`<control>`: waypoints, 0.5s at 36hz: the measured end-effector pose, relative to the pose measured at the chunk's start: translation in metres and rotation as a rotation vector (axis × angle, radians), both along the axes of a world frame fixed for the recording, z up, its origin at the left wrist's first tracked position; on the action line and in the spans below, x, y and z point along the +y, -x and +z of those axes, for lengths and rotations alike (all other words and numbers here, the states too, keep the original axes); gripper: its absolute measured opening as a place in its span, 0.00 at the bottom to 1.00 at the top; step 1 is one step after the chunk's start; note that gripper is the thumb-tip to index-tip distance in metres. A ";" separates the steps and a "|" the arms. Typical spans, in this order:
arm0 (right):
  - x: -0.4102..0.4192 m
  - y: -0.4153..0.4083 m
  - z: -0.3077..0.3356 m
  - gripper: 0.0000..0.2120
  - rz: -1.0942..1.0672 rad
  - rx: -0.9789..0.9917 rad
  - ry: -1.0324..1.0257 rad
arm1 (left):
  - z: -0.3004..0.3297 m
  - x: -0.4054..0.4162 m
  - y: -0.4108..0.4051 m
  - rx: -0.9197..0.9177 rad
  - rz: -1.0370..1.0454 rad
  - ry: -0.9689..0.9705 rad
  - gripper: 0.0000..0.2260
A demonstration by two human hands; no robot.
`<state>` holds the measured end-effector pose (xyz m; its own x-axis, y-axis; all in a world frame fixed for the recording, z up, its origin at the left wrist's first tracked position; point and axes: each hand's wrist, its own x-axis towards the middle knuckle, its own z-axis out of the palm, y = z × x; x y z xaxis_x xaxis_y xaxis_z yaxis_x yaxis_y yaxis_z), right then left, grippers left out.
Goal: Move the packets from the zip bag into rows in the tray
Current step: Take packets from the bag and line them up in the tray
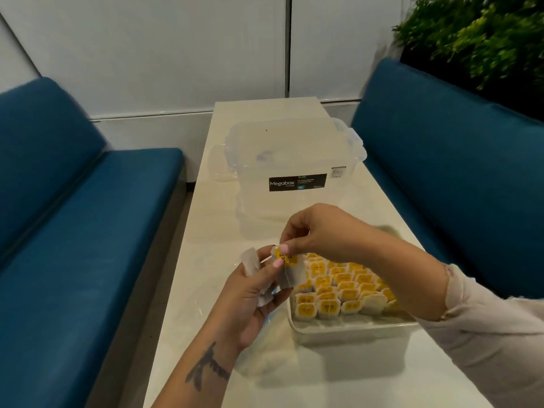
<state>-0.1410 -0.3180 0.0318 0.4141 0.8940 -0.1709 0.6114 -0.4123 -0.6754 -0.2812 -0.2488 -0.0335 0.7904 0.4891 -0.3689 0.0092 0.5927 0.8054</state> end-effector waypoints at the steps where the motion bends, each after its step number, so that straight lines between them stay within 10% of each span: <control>1: -0.002 -0.001 -0.001 0.03 0.000 0.002 -0.003 | -0.001 -0.001 -0.002 0.003 -0.007 -0.017 0.16; 18: -0.039 -0.022 -0.006 0.03 -0.120 0.087 -0.123 | -0.009 -0.014 -0.022 -0.030 -0.033 -0.036 0.20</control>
<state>-0.1188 -0.3570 0.0259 0.5078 0.8552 -0.1036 0.4995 -0.3903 -0.7734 -0.2595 -0.2630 -0.0423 0.8166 0.4750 -0.3278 0.0042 0.5632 0.8263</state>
